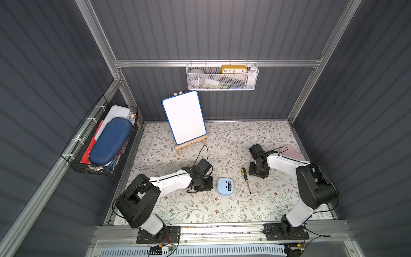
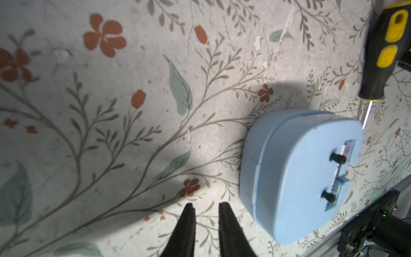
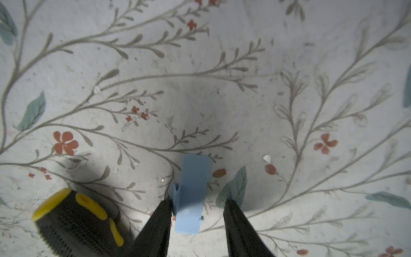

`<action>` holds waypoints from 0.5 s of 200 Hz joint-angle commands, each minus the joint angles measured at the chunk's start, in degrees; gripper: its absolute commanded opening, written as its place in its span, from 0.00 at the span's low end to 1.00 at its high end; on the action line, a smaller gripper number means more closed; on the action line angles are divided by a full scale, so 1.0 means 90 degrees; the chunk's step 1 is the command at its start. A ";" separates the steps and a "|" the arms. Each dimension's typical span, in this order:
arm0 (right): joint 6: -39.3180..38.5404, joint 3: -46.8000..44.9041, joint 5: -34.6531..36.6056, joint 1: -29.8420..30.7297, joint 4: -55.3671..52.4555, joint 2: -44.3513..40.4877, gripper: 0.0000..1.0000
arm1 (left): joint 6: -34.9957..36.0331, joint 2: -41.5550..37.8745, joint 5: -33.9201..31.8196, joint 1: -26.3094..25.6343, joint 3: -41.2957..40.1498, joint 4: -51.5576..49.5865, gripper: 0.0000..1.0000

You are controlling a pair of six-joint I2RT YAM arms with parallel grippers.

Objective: Remove the battery from the alarm
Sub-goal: Remove the cover from the alarm.

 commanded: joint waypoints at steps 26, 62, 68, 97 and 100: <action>-0.0174 0.0135 -0.0305 0.0144 -0.0184 -0.1217 0.48 | -0.0040 -0.0785 -0.0284 0.0011 0.0205 -0.0444 0.27; -0.0757 0.0867 -0.0964 0.0483 -0.0460 -0.0714 0.19 | -0.0027 -0.1132 0.0559 -0.0050 -0.0214 -0.0300 0.00; -0.0821 0.1010 -0.1059 0.0579 -0.0473 -0.0529 0.09 | -0.0132 -0.1226 0.0694 -0.0073 -0.0325 -0.0251 0.00; -0.1109 0.1827 -0.1494 0.1093 -0.0510 0.0495 0.00 | -0.0551 -0.1775 0.1494 -0.0224 -0.0812 0.0324 0.00; -0.1119 0.1929 -0.1535 0.1134 -0.0529 0.0598 0.00 | -0.0594 -0.1805 0.1578 -0.0240 -0.0847 0.0408 0.00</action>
